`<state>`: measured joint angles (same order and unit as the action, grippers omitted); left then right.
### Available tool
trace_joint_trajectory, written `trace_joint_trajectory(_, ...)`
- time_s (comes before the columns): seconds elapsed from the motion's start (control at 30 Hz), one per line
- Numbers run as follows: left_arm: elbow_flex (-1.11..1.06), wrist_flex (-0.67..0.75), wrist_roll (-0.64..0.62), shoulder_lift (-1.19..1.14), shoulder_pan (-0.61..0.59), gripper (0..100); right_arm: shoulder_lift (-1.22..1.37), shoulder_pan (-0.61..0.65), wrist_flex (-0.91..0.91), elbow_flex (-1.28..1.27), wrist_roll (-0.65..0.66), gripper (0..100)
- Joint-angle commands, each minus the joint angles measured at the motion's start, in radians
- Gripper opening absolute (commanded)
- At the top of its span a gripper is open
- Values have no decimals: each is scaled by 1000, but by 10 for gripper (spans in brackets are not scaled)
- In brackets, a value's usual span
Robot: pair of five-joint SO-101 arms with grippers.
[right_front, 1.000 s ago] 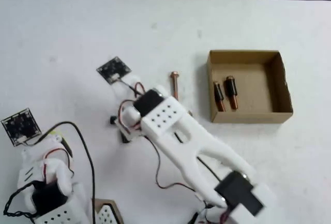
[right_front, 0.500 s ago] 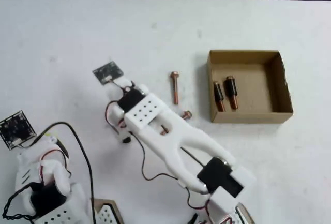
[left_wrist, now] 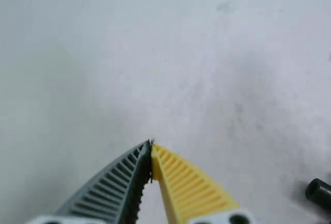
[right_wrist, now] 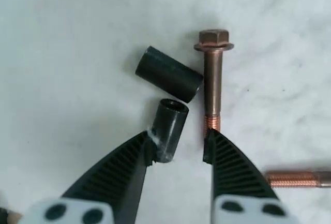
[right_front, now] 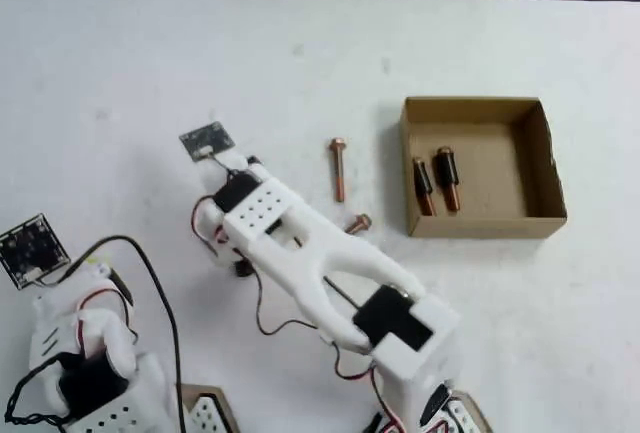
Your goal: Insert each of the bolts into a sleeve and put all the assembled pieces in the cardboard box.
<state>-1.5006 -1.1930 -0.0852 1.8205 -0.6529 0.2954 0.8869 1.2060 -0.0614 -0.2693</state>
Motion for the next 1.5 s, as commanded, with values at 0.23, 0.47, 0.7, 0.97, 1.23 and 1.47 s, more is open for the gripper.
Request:
trace_joint_trajectory(0.23,43,3,9,7,-12,23,117,4,-15,124,-106,137)
trace_joint_trajectory(0.47,43,3,9,7,-12,23,196,4,-15,157,-115,137)
trace_joint_trajectory(0.7,43,3,9,7,-12,23,211,4,-8,158,-115,91)
trace_joint_trajectory(0.97,43,3,9,7,-12,23,213,2,-8,153,-114,63)
trace_joint_trajectory(1.23,43,3,9,7,-12,23,202,-1,47,158,-106,15)
trace_joint_trajectory(1.47,43,3,9,7,-10,23,197,-1,97,161,-23,18)
